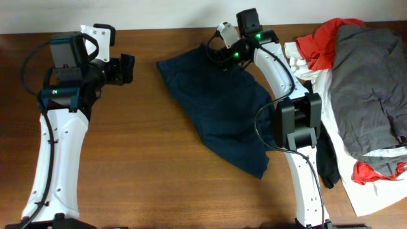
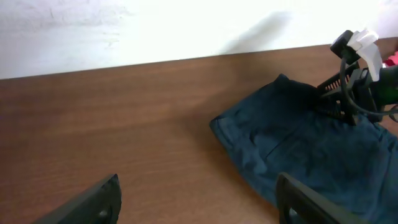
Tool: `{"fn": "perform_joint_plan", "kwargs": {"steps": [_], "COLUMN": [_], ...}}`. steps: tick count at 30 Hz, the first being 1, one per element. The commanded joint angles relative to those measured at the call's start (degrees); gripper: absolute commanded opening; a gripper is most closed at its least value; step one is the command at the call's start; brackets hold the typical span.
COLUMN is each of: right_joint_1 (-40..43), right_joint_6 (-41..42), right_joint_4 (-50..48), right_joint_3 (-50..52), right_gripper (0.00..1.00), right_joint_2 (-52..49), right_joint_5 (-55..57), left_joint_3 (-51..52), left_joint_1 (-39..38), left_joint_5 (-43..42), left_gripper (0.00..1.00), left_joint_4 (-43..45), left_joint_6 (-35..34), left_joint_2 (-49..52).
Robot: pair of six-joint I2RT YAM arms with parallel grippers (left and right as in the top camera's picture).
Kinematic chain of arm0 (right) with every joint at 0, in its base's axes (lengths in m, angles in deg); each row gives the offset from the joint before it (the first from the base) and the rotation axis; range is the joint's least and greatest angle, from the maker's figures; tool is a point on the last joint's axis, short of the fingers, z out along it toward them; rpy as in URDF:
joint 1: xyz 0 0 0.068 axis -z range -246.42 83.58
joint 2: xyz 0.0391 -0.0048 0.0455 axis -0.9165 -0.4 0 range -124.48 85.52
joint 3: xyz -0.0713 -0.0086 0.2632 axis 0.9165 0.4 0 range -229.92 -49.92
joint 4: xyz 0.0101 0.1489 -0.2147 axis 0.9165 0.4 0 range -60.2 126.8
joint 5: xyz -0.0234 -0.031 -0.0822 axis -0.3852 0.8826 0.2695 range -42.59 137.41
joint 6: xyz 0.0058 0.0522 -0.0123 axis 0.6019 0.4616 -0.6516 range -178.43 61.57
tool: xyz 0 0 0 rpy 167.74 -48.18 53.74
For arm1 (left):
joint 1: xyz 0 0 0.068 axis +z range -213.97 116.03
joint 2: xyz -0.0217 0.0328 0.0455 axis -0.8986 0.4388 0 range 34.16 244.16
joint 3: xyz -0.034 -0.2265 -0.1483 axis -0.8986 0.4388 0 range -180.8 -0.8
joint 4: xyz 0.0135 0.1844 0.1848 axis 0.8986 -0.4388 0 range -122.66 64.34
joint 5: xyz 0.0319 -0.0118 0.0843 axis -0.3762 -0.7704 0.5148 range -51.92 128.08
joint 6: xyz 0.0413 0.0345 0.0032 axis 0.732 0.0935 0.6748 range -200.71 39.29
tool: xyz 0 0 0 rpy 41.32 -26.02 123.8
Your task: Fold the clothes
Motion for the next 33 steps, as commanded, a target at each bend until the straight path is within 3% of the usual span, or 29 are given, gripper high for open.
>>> {"fn": "perform_joint_plan", "kwargs": {"steps": [1, 4, 5, 6, 7, 12, 19, 23, 29, 30, 31, 33], "right_joint_1": [-0.4, -0.4, -0.4, -0.3, -0.3, -0.5, -4.6, -10.6, -21.1, -23.2, -24.6, -26.5], "right_joint_6": [-0.3, 0.1, 0.5, 0.7, 1.6, 2.5, 2.8, 5.2, 6.3, 6.3, 6.3, 6.3], "right_joint_4": [-1.8, -2.7, -2.9, -2.8, -2.8, 0.4, 18.2, 28.3, 36.8, 38.8, 40.5, 43.8], "right_joint_3": [1.2, 1.2, 1.0, 0.6, 0.3, -3.4, -21.0, -27.6, -27.5, -27.5, -27.5, -27.5], "right_gripper": [0.61, 0.35, 0.17, 0.06, 0.04, 0.04, 0.04, 0.04, 0.04, 0.11, 0.27, 0.49], "right_joint_2": [-0.2, -0.2, -0.1, 0.0, 0.1, 2.2, 6.2, 6.2, 6.2, 6.2, 6.2, 6.2], "right_joint_5": [-1.8, -1.8, -1.8, -1.8, -1.8, -6.0, -6.1, -6.1, -5.8, -5.8, -5.6, -4.7], "left_joint_3": [-1.3, -1.3, -1.3, -1.3, -1.3, -1.3, -1.4, -2.3, -3.0, -3.0, -3.0, -3.0], "left_joint_1": [0.1, 0.1, 0.1, 0.1, 0.1, 0.1, 0.5, 3.1, 8.5, 9.4, 10.1, 10.8], "left_joint_5": [1.6, 1.8, 1.8, 1.8, 1.8, 1.8, 1.8, 1.8, 1.6, 1.4, 1.3, 1.3], "left_gripper": [0.79, 0.79, 0.79, 0.79, 0.79, 0.79, 0.79, 0.79, 0.79, 0.79, 0.79, 0.79], "left_joint_4": [0.2, 0.2, 0.2, 0.2, 0.2, 0.9, 2.1, 2.1, 2.1, 1.9, 1.9, 1.7], "left_joint_6": [-0.1, -0.1, -0.1, -0.1, -0.1, -0.1, -0.1, -0.2, -2.2, -2.4, -2.4, -2.4], "left_joint_2": [0.4, 0.4, 0.4, 0.4, 0.4, 0.4, 0.2, -0.9, -3.6, -3.9, -3.9, -3.9]}}
